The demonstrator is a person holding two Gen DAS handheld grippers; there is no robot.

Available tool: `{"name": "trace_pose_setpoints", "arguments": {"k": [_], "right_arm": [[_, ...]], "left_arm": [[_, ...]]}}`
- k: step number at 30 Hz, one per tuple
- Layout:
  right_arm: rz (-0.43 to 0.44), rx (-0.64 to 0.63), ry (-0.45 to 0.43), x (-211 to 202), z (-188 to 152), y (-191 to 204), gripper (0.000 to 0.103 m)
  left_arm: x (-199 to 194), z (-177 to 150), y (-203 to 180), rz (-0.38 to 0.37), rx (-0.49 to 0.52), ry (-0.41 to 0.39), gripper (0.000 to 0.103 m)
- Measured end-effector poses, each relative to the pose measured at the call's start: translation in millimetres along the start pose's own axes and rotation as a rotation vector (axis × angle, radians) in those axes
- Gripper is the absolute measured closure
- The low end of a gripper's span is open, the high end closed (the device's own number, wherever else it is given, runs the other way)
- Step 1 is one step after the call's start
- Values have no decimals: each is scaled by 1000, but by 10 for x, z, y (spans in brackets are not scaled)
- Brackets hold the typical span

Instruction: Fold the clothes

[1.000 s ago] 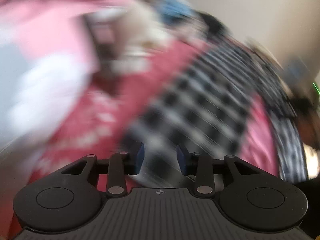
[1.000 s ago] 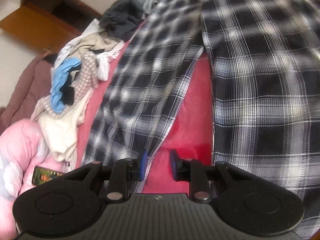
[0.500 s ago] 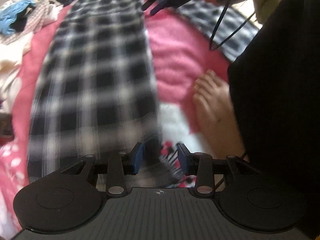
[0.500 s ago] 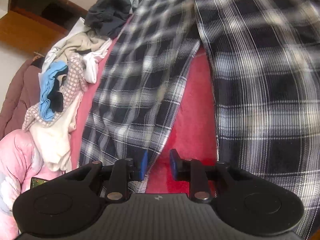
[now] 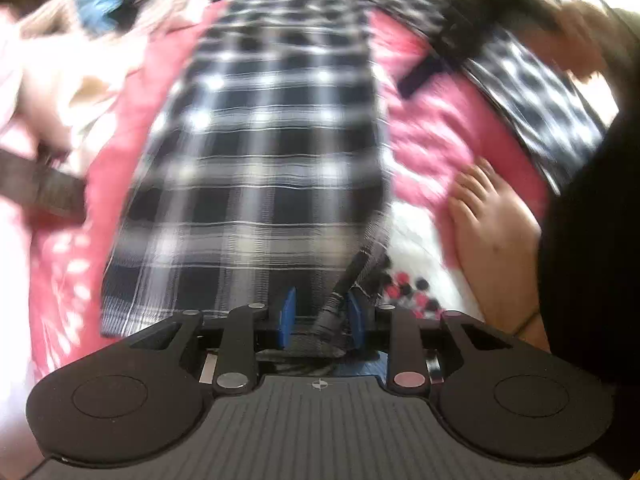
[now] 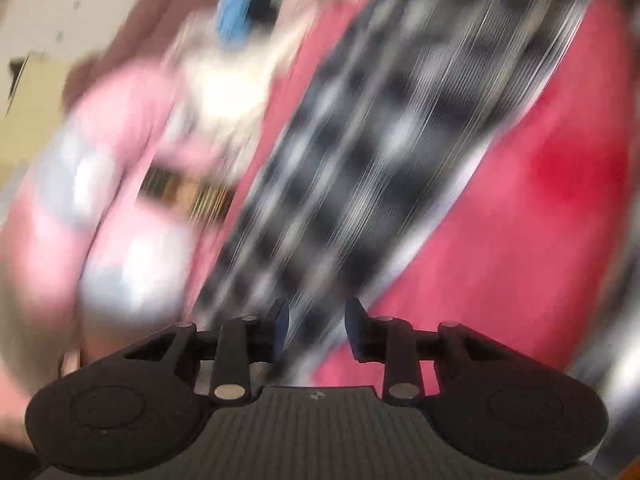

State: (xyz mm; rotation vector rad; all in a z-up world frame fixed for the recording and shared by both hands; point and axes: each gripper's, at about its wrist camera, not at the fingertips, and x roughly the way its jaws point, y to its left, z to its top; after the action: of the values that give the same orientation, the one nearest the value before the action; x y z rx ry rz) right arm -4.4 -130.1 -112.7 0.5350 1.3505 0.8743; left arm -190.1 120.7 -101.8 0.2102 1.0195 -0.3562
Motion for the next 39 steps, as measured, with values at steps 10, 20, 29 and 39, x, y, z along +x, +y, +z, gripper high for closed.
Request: {"name": "trace_pose_setpoints", "arguments": {"k": [10,20,29,39], "right_arm": [[145,149,131,710,-166,-35,67],[164,219,240,864,-216,-156,64],[306,215,154,808,-174,-68,63],[334,264,114,847,-147,-66,68]], "left_arm": [[18,-60,468,-66,-320,-18,78],[36,-118,579,-116,-390,-36,78],[-324,-149,461,-179,-350,-75,71],[-109,-85,-108,-32,-25,-39,69]]}}
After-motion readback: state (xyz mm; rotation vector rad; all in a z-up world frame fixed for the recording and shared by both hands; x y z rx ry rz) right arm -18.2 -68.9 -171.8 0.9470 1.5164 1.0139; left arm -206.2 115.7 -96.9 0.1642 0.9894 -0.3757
